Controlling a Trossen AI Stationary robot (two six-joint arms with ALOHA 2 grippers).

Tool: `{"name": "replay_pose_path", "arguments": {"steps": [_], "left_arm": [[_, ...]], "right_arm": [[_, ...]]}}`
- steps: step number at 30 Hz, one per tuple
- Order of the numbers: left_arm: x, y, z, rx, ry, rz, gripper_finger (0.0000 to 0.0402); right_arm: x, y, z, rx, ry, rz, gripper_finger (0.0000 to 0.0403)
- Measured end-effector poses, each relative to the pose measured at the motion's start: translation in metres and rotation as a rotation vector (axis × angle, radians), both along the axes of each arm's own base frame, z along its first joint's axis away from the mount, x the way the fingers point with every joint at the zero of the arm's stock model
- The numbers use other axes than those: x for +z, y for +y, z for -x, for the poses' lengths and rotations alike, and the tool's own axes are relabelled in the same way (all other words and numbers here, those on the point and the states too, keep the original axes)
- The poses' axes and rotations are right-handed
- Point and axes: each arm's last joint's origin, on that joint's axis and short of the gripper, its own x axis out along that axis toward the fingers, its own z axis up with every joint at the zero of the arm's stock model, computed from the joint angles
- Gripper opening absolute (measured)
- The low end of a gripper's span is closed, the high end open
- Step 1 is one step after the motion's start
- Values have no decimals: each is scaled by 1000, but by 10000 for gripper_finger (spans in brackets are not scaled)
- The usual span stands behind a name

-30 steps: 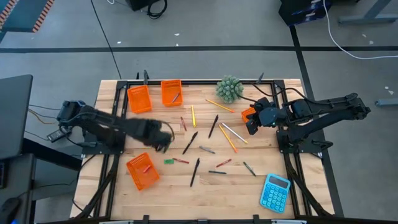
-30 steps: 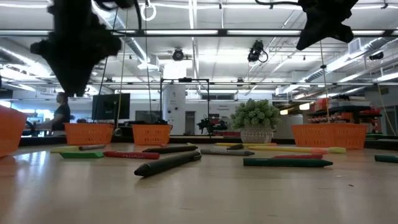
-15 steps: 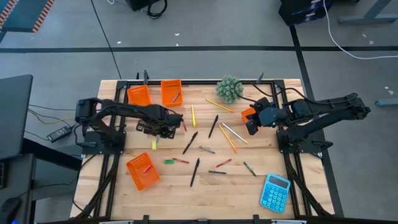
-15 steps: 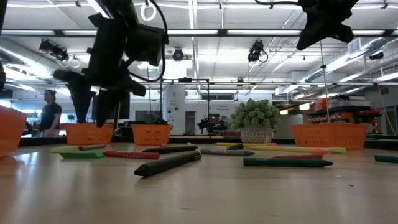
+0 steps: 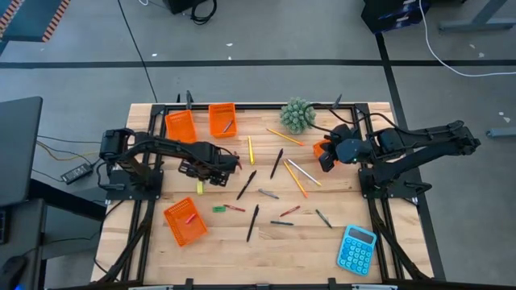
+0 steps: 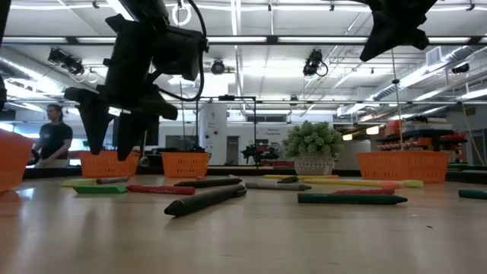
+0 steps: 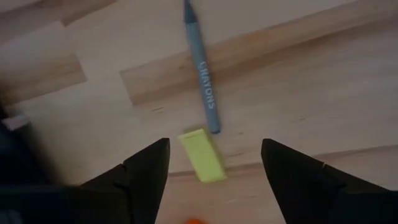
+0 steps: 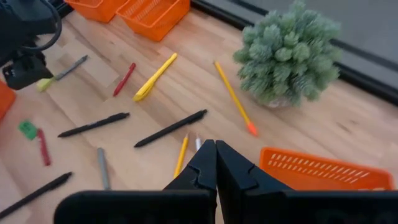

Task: Sort crayons/erasers/pens/pencils in bins
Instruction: Put the yellow eraser into the bottom orange bin

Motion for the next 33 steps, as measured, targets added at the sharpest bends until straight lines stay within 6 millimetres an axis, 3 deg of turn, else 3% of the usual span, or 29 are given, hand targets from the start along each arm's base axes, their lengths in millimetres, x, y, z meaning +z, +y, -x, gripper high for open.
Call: {"name": "replay_pose_path", "arguments": {"steps": [4,8,17,25,33], "left_arm": [[1,-5,3,-23,35,-6,262],[-5,-10,7,-12,-36,6,266],[-13,-15,29,76,-73,12,275],[-34,-20,38,79,-93,89,248],[-39,-17,38,60,-136,94,220]], "right_arm": [[0,-3,0,4,16,22,8],[0,-4,0,0,17,23,8],[0,-3,0,13,21,13,8],[-1,-3,0,35,36,8,8],[-1,-1,0,34,19,-54,8]]}}
